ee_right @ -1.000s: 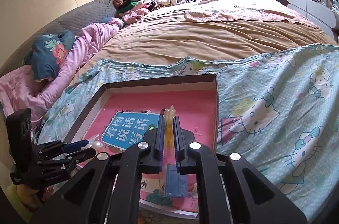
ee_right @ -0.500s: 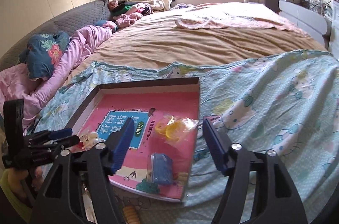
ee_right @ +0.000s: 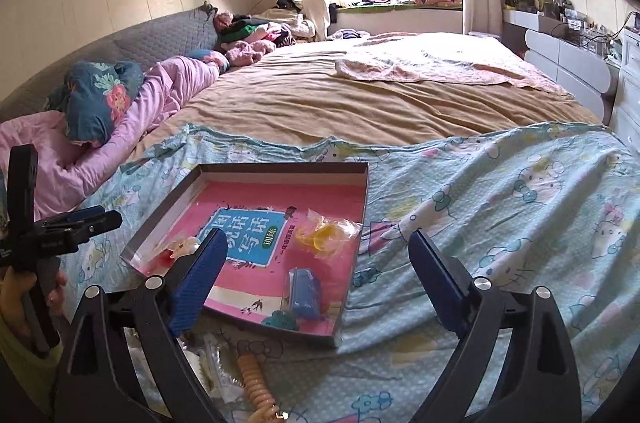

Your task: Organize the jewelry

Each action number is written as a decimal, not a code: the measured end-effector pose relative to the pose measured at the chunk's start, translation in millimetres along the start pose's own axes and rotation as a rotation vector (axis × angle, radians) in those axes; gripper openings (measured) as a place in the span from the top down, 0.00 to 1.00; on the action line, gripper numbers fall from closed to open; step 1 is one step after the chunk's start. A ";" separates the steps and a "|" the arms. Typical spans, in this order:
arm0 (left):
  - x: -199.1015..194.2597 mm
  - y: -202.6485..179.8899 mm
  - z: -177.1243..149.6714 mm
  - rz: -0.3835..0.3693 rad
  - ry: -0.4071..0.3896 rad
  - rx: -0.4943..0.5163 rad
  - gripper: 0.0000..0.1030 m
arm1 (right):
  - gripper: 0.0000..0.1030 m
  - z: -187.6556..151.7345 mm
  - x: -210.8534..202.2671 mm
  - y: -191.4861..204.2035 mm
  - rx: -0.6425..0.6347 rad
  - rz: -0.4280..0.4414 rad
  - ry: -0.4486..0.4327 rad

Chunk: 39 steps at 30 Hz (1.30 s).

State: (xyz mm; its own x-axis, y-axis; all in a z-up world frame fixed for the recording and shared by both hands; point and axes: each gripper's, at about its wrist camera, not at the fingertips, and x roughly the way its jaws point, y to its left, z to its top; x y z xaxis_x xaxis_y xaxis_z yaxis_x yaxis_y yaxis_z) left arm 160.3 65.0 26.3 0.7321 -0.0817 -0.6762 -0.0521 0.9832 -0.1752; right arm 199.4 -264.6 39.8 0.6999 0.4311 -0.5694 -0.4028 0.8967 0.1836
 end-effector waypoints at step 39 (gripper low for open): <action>-62.9 4.4 -34.2 0.071 -0.057 0.017 0.10 | 0.11 -40.1 -62.1 52.7 -0.069 0.126 0.018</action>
State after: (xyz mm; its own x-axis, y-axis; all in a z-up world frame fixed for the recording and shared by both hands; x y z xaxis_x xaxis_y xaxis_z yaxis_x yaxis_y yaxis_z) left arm 90.8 68.8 43.6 0.7643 -0.0024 -0.6448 -0.0946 0.9888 -0.1158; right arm 111.2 -248.2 52.7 0.6308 0.5375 -0.5597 -0.5271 0.8261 0.1993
